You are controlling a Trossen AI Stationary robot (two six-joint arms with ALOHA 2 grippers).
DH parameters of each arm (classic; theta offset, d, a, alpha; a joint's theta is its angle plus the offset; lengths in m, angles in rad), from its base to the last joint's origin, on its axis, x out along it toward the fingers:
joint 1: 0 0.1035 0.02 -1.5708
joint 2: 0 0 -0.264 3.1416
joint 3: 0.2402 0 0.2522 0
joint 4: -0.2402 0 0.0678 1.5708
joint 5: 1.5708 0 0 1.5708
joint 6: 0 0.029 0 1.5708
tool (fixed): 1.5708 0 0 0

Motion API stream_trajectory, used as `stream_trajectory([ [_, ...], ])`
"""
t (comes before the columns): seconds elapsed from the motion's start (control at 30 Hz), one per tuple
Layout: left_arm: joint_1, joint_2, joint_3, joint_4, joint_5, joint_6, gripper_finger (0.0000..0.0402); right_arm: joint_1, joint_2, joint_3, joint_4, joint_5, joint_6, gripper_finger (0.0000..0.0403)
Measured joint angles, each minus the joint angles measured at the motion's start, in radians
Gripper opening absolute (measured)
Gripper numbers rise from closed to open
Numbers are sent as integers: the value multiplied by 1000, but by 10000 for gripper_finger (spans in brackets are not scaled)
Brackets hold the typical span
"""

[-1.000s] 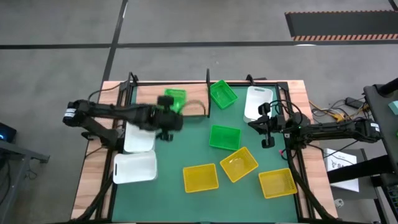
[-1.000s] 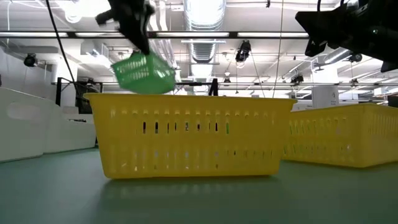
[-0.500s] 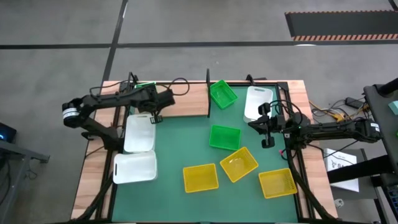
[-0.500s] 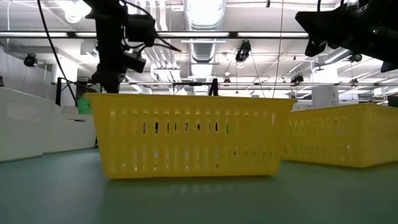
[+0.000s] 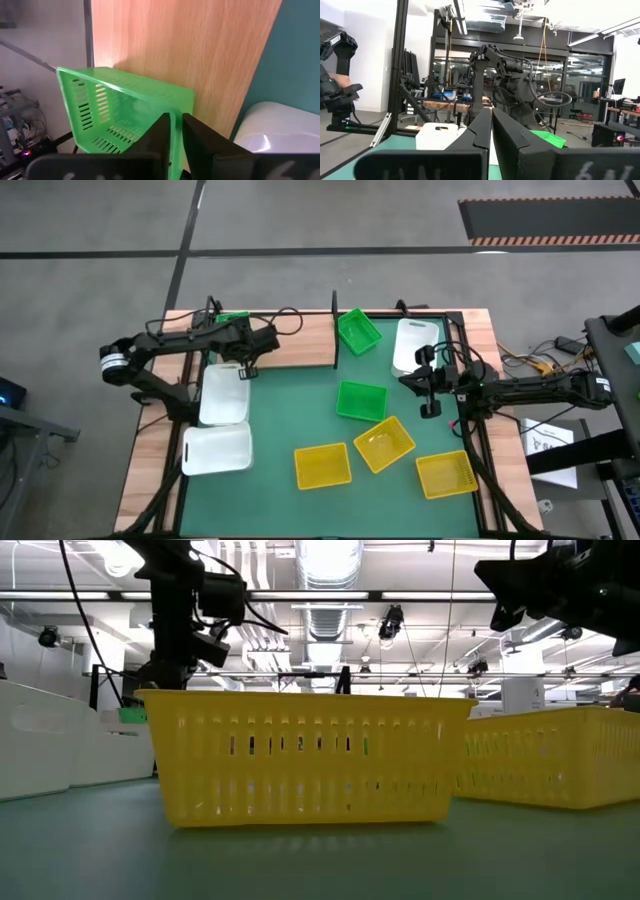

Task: Stack baskets on shelf by color
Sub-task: Put the bottom left green bin on the shelf

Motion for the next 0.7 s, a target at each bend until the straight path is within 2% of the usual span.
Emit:
stream_trajectory([
  [0.2, -1, 0, -1, -38, 0, 2, 75, 0, 0, 0, -1, 0, 0, 9],
  [0.4, -8, 0, 73, -138, 2, -28, 86, 0, 0, 0, -1, 0, 0, 9],
  [0.5, -12, -1, 119, -63, 14, -38, 86, 0, 0, 0, -1, 0, -1, 9],
  [0.57, -11, -1, 135, 42, 52, -31, 86, 0, 0, 0, -1, 1, -7, 9],
  [0.7, 30, 8, 144, 225, 60, -6, 75, 0, 0, 0, -1, 8, -17, 9],
])
